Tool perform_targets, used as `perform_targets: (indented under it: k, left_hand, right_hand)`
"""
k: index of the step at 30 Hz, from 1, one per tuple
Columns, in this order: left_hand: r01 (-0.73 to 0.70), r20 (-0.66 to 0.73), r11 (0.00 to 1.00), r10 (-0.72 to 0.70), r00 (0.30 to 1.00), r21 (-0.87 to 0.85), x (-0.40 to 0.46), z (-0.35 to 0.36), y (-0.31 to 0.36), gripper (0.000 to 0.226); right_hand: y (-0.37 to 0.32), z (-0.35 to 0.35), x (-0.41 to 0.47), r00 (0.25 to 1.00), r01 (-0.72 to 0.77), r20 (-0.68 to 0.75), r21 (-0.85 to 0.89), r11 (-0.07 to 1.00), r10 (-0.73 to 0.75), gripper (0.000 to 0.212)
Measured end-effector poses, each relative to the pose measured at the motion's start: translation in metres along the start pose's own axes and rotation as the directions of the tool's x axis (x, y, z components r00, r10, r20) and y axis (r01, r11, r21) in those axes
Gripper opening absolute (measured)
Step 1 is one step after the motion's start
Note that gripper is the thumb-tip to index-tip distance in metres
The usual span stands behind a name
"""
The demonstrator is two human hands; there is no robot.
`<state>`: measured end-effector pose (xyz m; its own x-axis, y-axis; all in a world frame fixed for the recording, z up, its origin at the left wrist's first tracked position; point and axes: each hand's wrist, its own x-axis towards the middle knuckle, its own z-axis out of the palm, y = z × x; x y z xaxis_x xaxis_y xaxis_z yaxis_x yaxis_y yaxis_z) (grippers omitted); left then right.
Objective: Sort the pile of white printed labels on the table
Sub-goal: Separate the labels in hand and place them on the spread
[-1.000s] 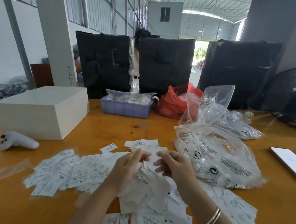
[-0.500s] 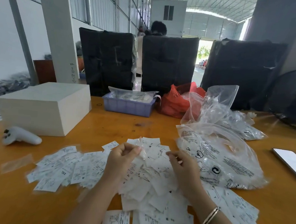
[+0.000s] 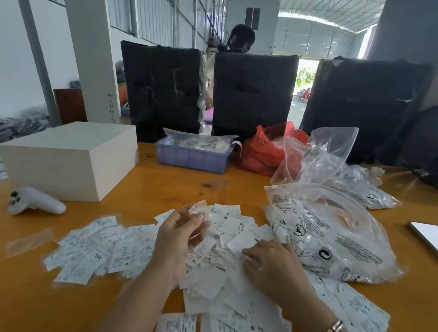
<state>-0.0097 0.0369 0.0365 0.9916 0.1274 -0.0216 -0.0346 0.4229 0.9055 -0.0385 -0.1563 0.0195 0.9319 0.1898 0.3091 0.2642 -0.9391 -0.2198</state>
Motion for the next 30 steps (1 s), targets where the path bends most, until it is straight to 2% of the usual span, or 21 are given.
perform_targets:
  k: [5,7,10,13,17,19,24,30]
  left_hand:
    - [0.048,0.002,0.997,-0.048,0.999,-0.058,-0.001,0.003,0.001,0.02]
    - [0.07,0.029,0.995,-0.068,0.997,-0.077,-0.003,0.005,0.001,0.031]
    - [0.113,0.078,0.98,-0.101,0.992,-0.166,-0.005,0.008,0.002,0.052]
    - [0.145,0.091,0.963,-0.128,0.988,-0.225,-0.008,0.013,0.0,0.058]
    - [0.187,0.082,0.938,-0.17,0.982,-0.292,-0.012,0.017,-0.003,0.048]
    - [0.198,0.091,0.936,-0.179,0.98,-0.292,-0.014,0.019,-0.003,0.043]
    - [0.218,0.116,0.931,-0.192,0.975,-0.293,-0.018,0.022,-0.004,0.052]
    - [0.241,0.119,0.916,-0.214,0.97,-0.321,-0.017,0.022,-0.006,0.045]
  right_hand:
    - [-0.002,0.0,-0.001,0.977,-0.084,-0.172,0.244,0.966,0.129,0.023]
    - [-0.006,0.002,0.0,0.948,-0.095,-0.241,0.412,0.906,0.208,0.015]
    - [-0.012,0.002,-0.001,0.913,0.054,-0.35,0.613,0.788,0.209,0.036]
    - [-0.021,0.002,-0.004,0.882,0.247,-0.463,0.615,0.749,0.089,0.039]
    - [-0.029,0.005,-0.006,0.857,0.38,-0.514,0.604,0.701,-0.022,0.032]
    - [-0.03,0.005,-0.007,0.862,0.386,-0.506,0.608,0.694,-0.036,0.035]
    - [-0.024,0.007,-0.005,0.877,0.323,-0.479,0.658,0.68,0.046,0.047]
    - [-0.023,0.006,-0.006,0.859,0.365,-0.511,0.656,0.66,0.033,0.041]
